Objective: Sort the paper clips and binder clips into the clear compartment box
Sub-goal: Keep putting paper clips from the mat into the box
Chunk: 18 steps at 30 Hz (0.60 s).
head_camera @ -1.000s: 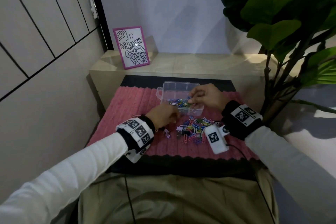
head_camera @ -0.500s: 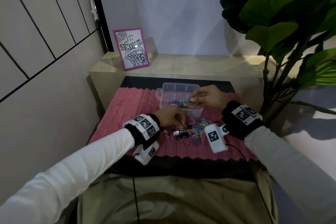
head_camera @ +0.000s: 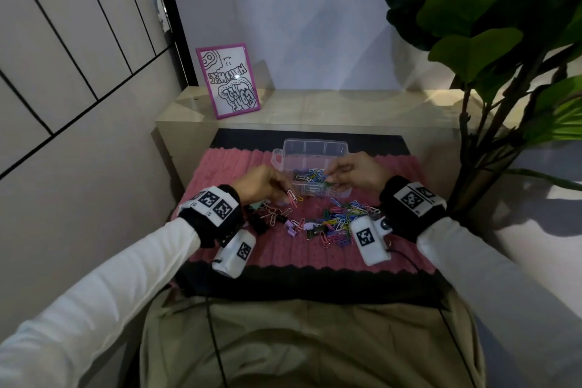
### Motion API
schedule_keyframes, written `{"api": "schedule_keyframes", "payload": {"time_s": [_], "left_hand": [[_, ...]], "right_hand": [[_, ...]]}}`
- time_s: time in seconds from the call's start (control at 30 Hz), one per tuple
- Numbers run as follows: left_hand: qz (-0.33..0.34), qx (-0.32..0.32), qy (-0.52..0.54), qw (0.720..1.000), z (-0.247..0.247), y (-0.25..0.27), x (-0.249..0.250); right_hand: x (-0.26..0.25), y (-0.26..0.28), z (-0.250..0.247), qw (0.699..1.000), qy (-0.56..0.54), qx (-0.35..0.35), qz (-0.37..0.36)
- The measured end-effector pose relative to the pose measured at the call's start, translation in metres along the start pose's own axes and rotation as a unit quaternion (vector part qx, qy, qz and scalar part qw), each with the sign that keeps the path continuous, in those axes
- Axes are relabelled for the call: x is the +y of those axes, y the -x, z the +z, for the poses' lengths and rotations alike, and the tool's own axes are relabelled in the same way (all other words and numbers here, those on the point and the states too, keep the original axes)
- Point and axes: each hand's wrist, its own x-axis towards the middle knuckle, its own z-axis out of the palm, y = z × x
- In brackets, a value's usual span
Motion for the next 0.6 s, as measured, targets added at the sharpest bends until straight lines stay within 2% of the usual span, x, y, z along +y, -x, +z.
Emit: {"api": "schedule_keyframes", "payload": {"time_s": [0.23, 0.33, 0.4, 0.47, 0.53, 0.6], "left_hand": [[-0.007, 0.025, -0.003, 1.000, -0.002, -0.008, 0.010], [0.016, 0.043, -0.053, 0.998, -0.013, -0.016, 0.019], [0.009, 0.062, -0.064, 0.996, -0.023, -0.025, 0.025], [0.011, 0.067, -0.059, 0.996, -0.030, -0.036, 0.032], [0.013, 0.072, -0.067, 0.995, -0.034, -0.049, 0.036], [0.007, 0.077, -0.095, 0.992, -0.034, -0.060, 0.035]], "right_hand": [[-0.004, -0.009, -0.010, 0.994, 0.037, 0.094, -0.033], [-0.011, -0.007, -0.006, 0.976, 0.181, 0.110, -0.043], [-0.013, 0.001, -0.001, 0.961, 0.242, 0.113, -0.075], [-0.011, 0.012, 0.004, 0.952, 0.280, 0.058, -0.106], [-0.006, 0.021, 0.009, 0.944, 0.312, -0.037, -0.103], [-0.001, 0.025, 0.014, 0.928, 0.348, -0.096, -0.090]]}}
